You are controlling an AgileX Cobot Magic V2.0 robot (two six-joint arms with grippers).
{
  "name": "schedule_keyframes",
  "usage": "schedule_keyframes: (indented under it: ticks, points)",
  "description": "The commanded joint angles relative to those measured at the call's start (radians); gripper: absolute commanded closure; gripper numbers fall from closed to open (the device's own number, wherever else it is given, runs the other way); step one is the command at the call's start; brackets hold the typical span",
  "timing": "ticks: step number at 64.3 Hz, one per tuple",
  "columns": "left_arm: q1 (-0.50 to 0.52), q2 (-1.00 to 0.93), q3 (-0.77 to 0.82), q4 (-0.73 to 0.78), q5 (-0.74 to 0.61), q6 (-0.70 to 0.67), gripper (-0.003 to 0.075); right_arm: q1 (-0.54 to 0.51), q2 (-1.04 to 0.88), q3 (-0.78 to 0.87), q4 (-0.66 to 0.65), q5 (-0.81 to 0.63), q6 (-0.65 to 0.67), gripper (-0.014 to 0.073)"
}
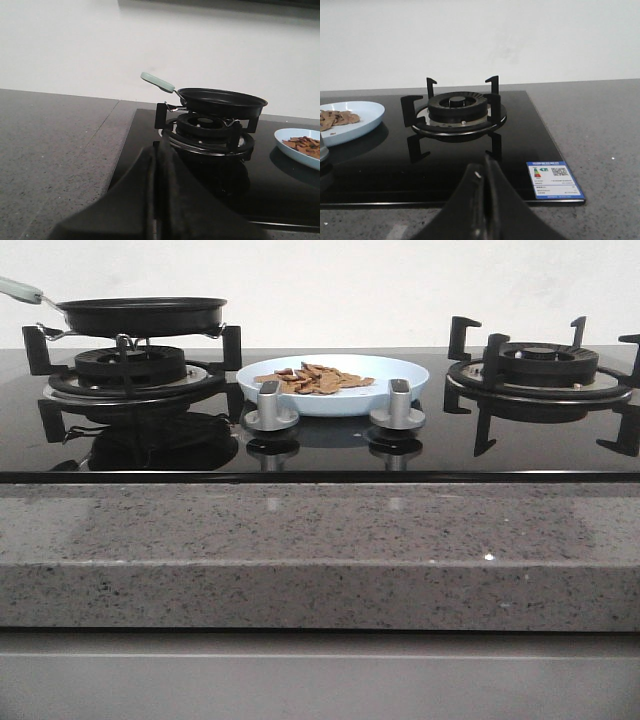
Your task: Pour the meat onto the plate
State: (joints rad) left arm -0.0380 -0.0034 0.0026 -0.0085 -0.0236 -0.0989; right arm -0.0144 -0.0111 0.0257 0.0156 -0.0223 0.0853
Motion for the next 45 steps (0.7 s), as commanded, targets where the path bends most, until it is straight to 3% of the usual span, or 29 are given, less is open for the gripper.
schedule_keyframes:
  ticks: [1, 45]
  points:
    - [-0.008, -0.018, 0.006, -0.007, -0.080, -0.011, 0.0741, -0.007, -0.017, -0.004, -0.016, -0.104, 0.009, 0.0708]
    - [-0.008, -0.018, 0.006, -0.007, -0.080, -0.011, 0.0741, -0.007, -0.017, -0.004, -0.028, -0.112, 0.010, 0.0708]
